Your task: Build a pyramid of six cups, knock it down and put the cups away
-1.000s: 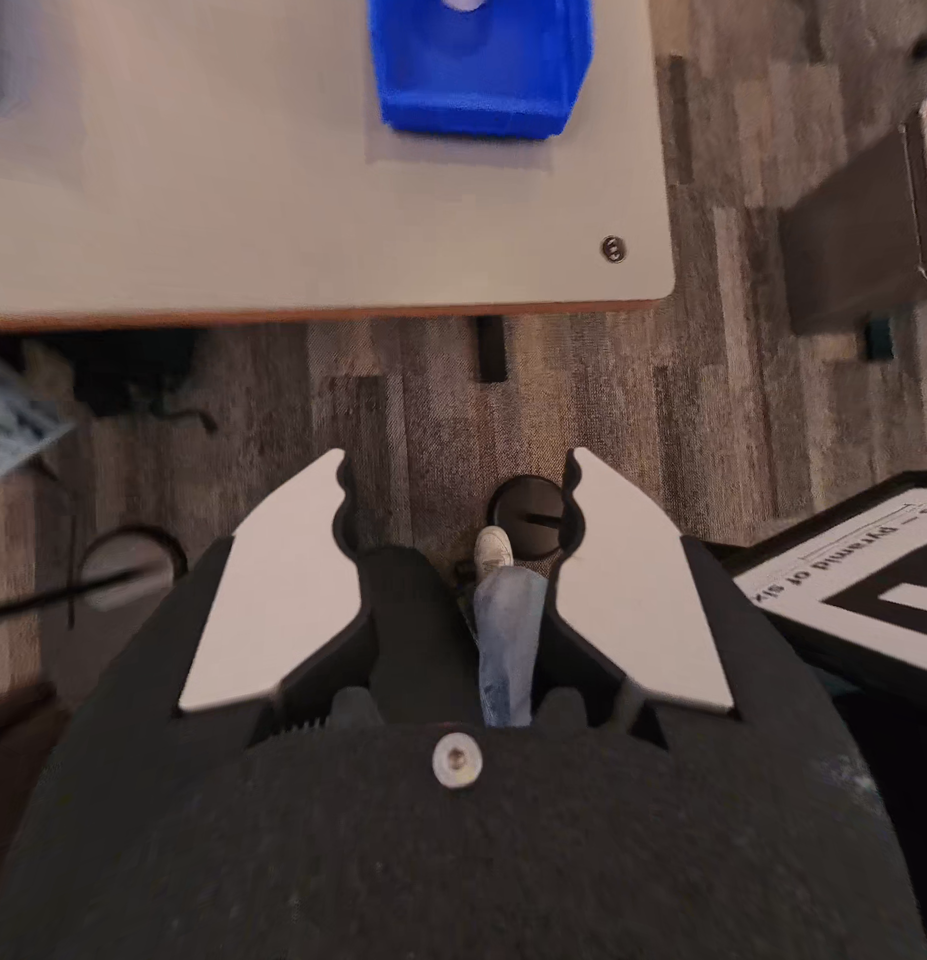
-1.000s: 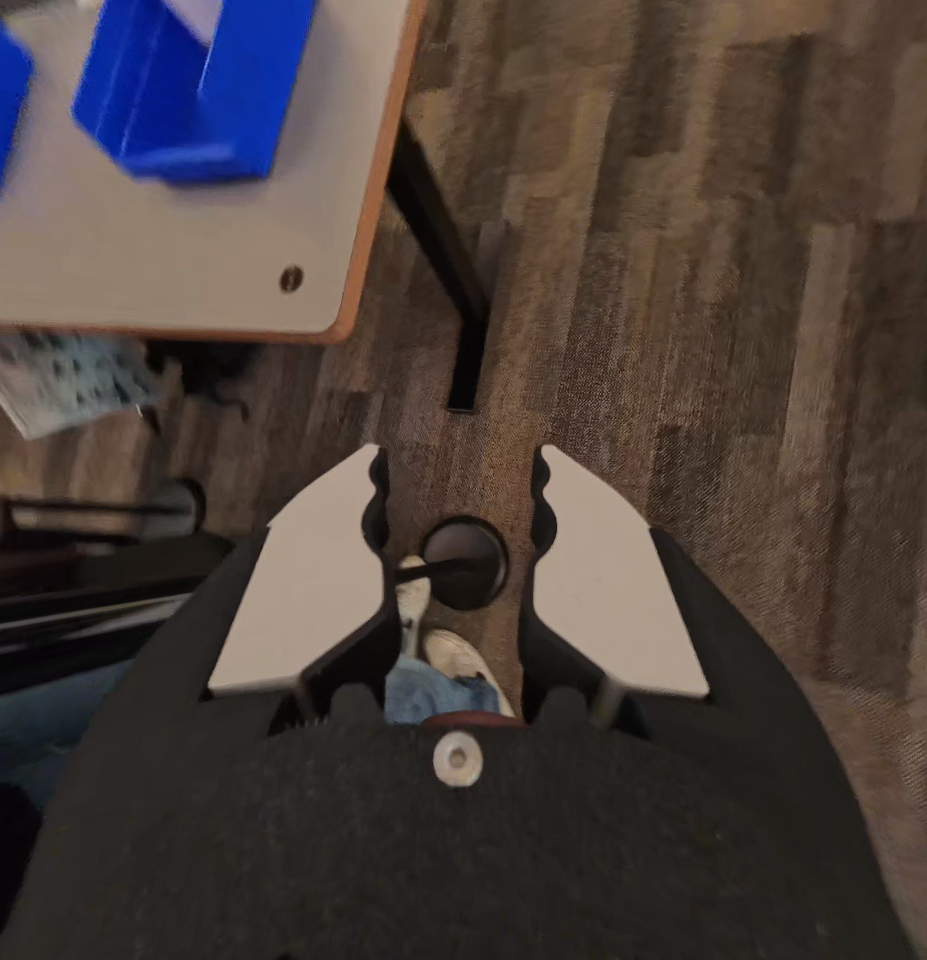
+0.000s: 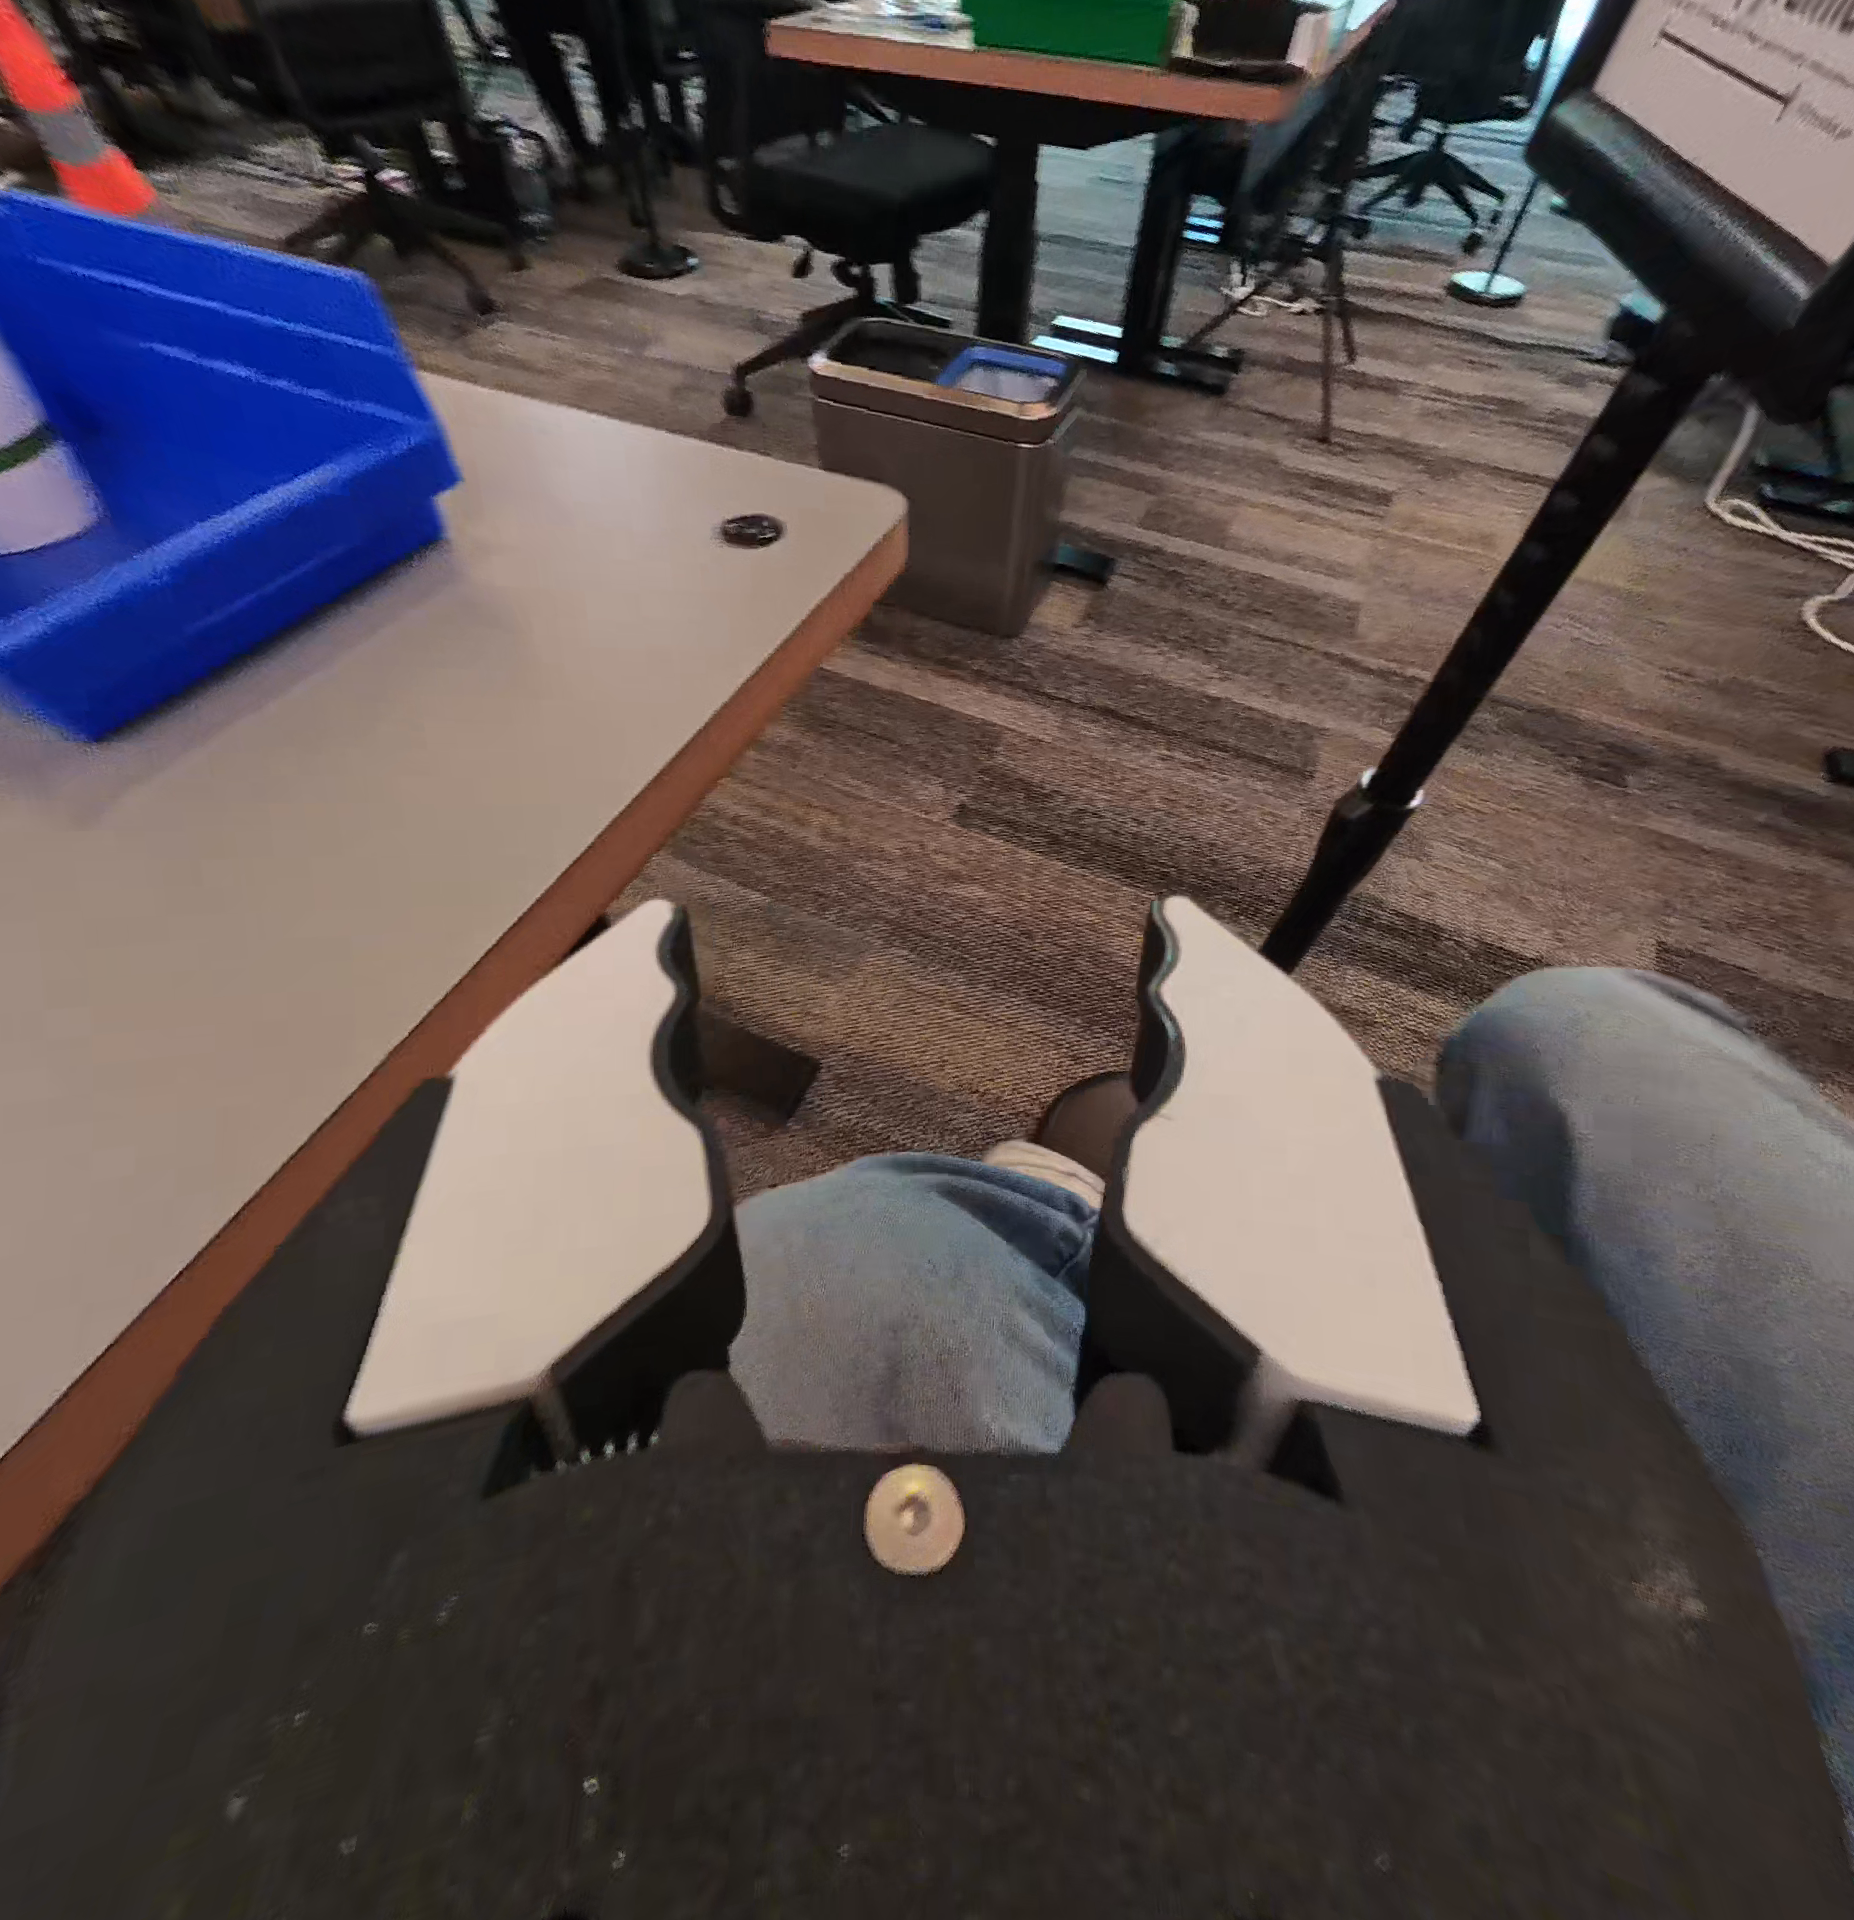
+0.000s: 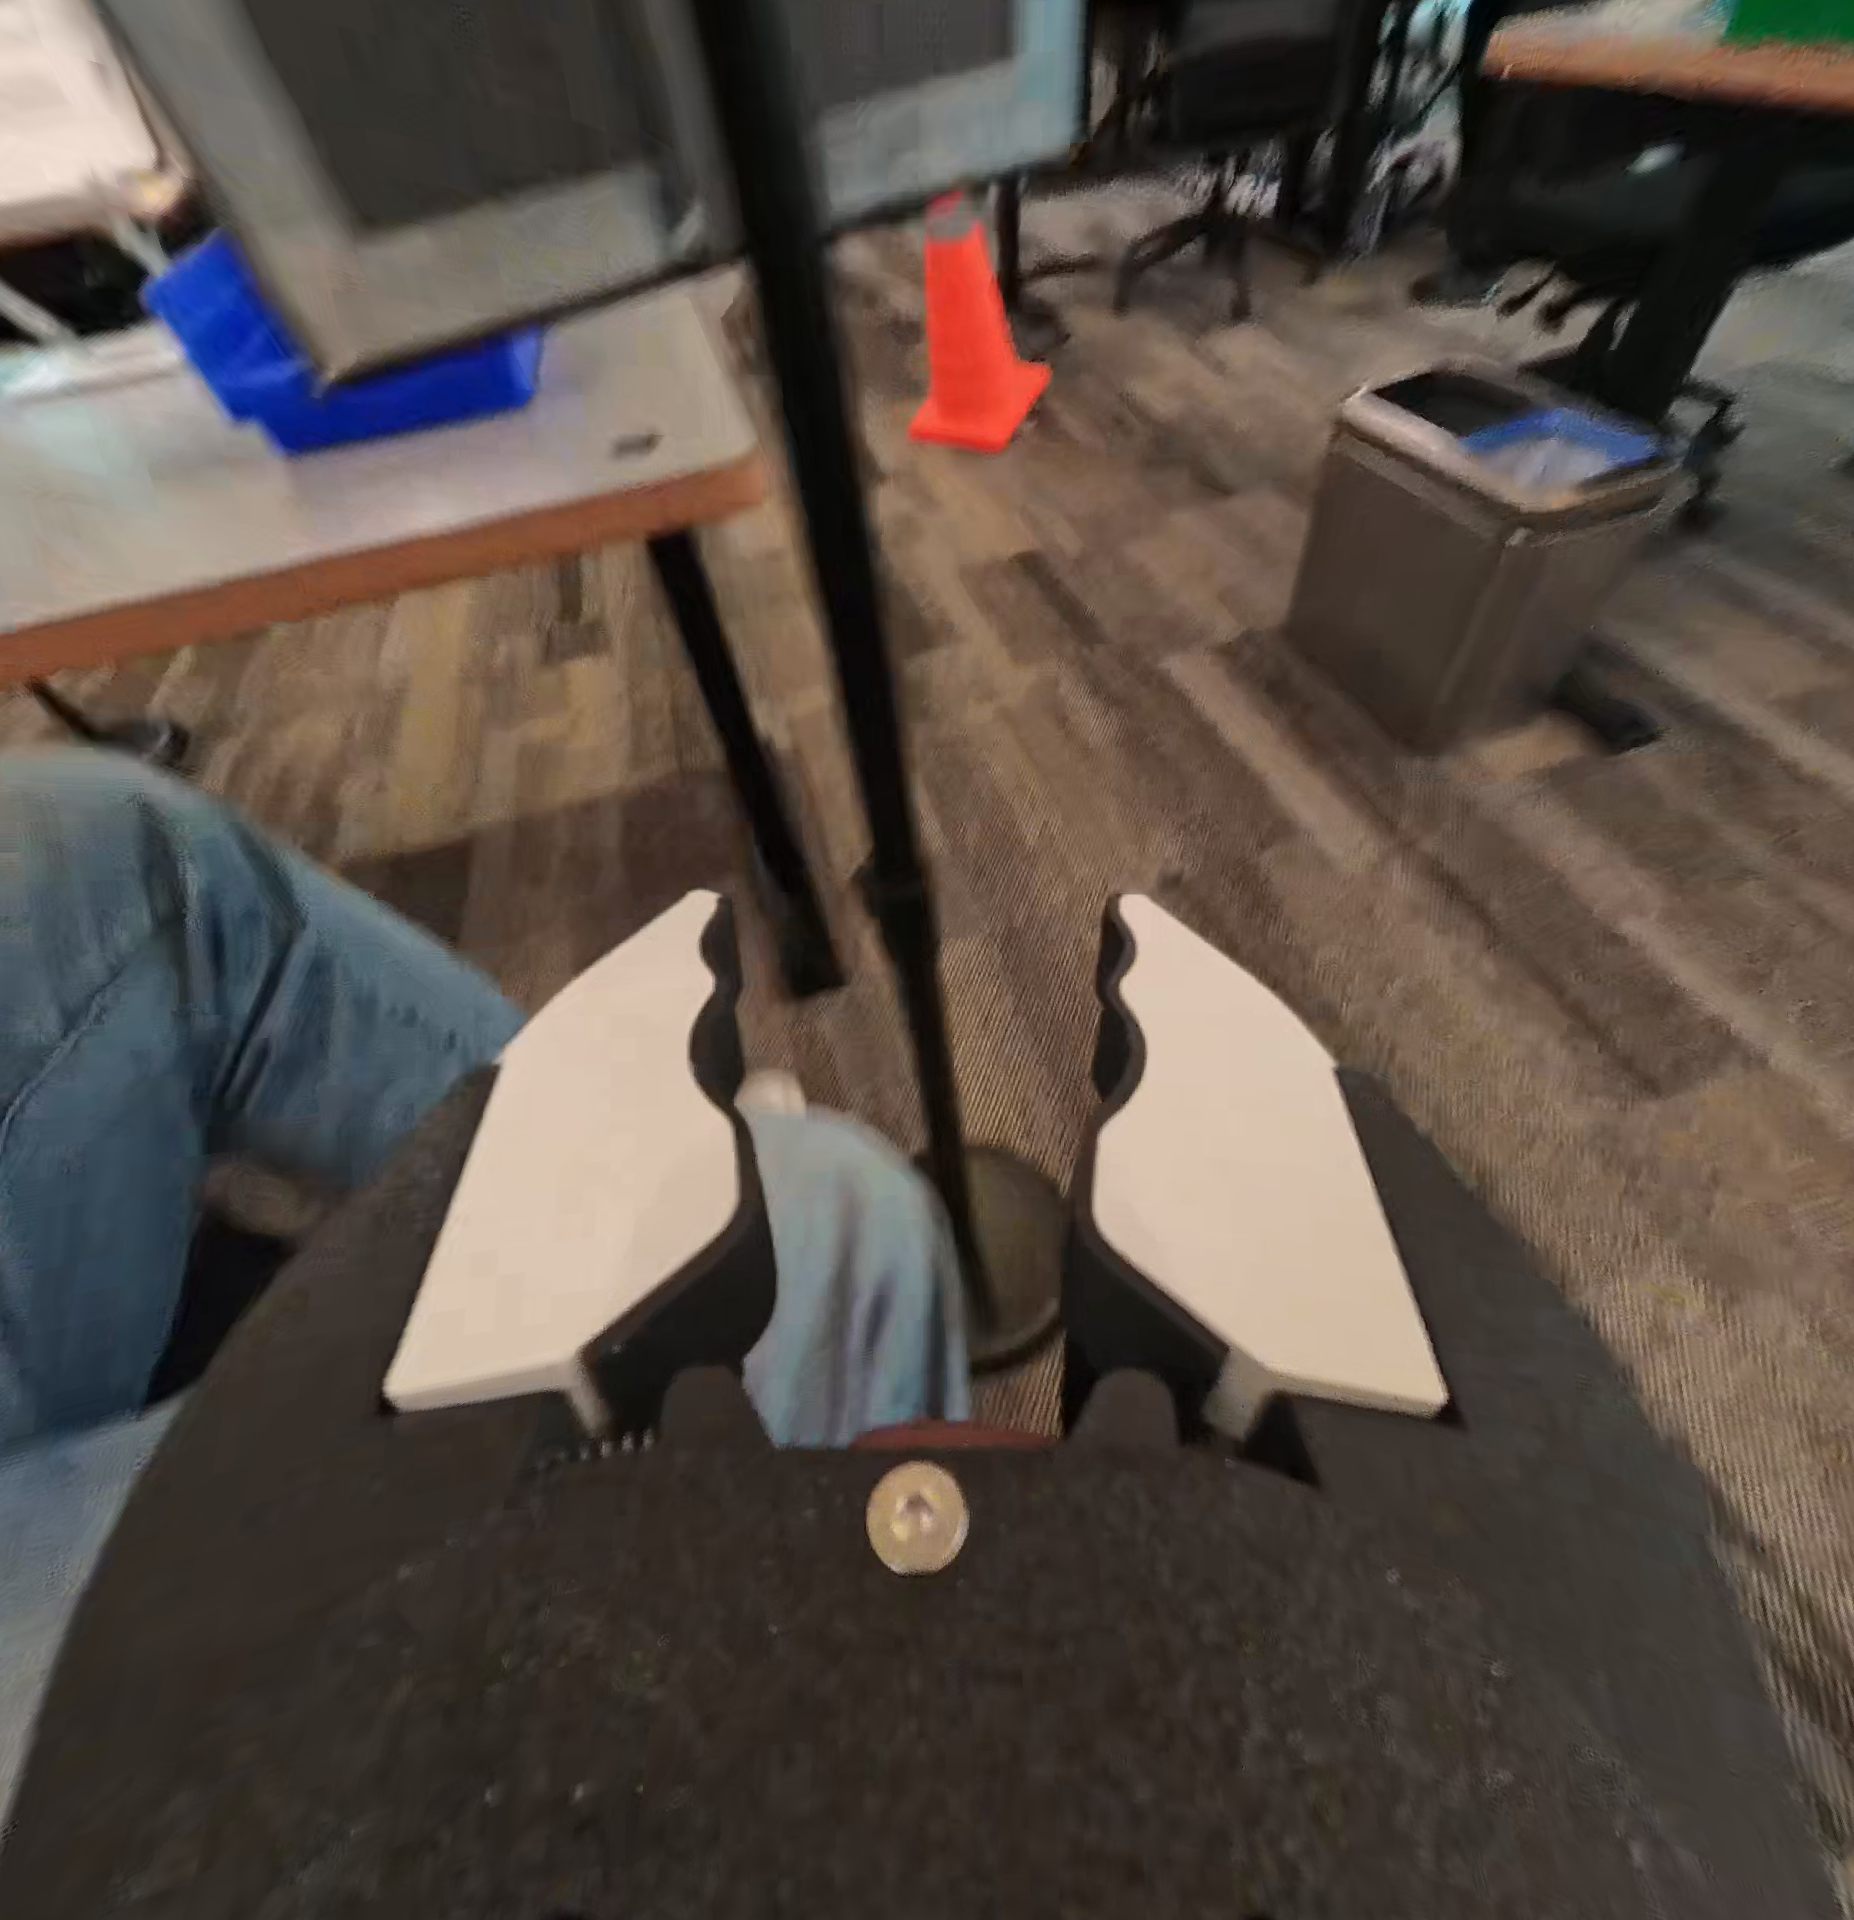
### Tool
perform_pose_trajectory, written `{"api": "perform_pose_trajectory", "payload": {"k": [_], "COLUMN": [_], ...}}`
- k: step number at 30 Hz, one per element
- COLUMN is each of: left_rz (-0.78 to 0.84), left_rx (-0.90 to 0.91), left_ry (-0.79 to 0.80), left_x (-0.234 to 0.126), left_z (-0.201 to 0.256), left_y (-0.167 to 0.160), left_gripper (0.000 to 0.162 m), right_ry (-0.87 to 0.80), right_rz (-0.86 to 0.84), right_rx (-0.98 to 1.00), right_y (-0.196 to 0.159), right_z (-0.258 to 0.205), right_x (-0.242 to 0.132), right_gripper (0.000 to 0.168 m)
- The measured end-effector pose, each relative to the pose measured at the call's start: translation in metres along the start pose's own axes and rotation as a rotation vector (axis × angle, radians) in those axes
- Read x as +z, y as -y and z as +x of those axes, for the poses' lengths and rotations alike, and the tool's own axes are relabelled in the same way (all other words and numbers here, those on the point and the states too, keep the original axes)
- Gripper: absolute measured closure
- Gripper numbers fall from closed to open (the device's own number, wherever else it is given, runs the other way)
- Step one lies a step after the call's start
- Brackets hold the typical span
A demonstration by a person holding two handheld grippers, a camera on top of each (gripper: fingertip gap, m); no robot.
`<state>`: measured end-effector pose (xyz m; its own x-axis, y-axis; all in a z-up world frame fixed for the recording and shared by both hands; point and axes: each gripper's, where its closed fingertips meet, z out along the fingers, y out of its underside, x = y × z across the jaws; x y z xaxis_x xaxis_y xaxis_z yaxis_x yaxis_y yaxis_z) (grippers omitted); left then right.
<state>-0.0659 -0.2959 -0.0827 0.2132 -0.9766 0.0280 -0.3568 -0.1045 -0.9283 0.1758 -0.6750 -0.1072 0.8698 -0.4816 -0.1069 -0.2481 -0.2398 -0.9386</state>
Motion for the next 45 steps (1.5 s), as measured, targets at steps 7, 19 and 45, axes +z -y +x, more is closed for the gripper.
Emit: {"api": "perform_pose_trajectory", "payload": {"k": [7, 19, 45], "left_rz": [0.078, 0.044, -0.024], "left_rx": [-0.124, -0.229, -0.307], "left_ry": [0.044, 0.237, 0.736], "left_x": [-0.066, -0.105, -0.260], "left_z": [-0.017, -0.080, -0.223], "left_y": [0.000, -0.044, -0.132], "left_gripper": [0.077, 0.078, 0.077], "right_ry": [0.128, 0.226, 0.469], "right_rz": [-0.048, -0.054, 0.045], "right_rx": [0.075, -0.110, -0.442], "right_y": [-0.035, -0.044, 0.052], "right_z": [-0.150, -0.274, -0.355], "right_x": [-0.065, 0.034, 0.224], "right_gripper": [0.096, 0.101, 0.103]}}
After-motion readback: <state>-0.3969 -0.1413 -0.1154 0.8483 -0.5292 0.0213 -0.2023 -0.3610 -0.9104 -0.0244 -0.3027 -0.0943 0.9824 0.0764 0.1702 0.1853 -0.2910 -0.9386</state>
